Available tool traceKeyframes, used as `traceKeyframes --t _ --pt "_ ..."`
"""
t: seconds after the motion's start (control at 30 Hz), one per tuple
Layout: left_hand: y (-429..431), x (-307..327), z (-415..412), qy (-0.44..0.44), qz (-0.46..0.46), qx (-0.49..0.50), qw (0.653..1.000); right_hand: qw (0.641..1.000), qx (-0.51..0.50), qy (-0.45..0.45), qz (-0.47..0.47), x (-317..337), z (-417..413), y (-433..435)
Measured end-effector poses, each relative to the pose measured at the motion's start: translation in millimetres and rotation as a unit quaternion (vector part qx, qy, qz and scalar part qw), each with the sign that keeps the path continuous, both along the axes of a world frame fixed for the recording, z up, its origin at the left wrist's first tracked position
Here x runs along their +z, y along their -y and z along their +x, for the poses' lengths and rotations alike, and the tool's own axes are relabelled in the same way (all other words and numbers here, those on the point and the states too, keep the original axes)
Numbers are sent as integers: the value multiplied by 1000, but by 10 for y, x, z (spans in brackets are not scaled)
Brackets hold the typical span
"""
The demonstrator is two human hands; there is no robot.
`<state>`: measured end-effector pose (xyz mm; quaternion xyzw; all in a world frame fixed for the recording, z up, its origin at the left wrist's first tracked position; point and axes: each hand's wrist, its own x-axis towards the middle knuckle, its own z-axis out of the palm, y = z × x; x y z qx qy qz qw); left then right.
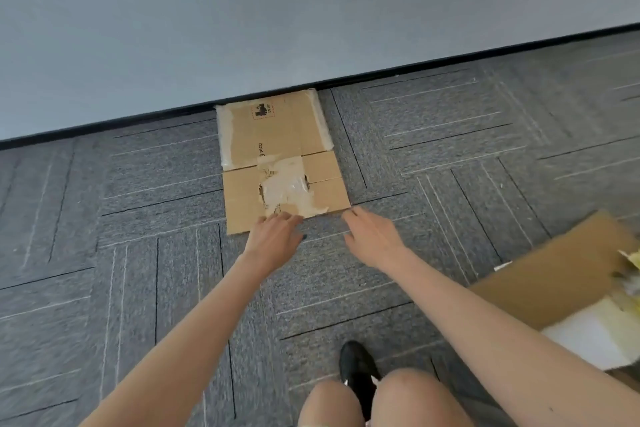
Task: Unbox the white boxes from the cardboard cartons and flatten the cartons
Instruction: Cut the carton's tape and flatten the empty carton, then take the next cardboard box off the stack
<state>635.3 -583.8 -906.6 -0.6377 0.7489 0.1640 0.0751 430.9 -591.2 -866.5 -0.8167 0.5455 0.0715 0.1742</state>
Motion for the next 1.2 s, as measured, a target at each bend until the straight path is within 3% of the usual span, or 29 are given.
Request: traceKeyframes --t 0.43,0.77,1.2 --pt "-1512 2673 -926 -68 38 -80 994 988 -152 19 9 2618 -991 -1865" --pt "-2498 4545 -1709 -52 11 -129 990 981 -185 13 -51 4345 -1724 -2955" --pt "-4079 5860 -3717 -98 -14 -205 974 926 -361 54 -99 5571 -3477 -5095"
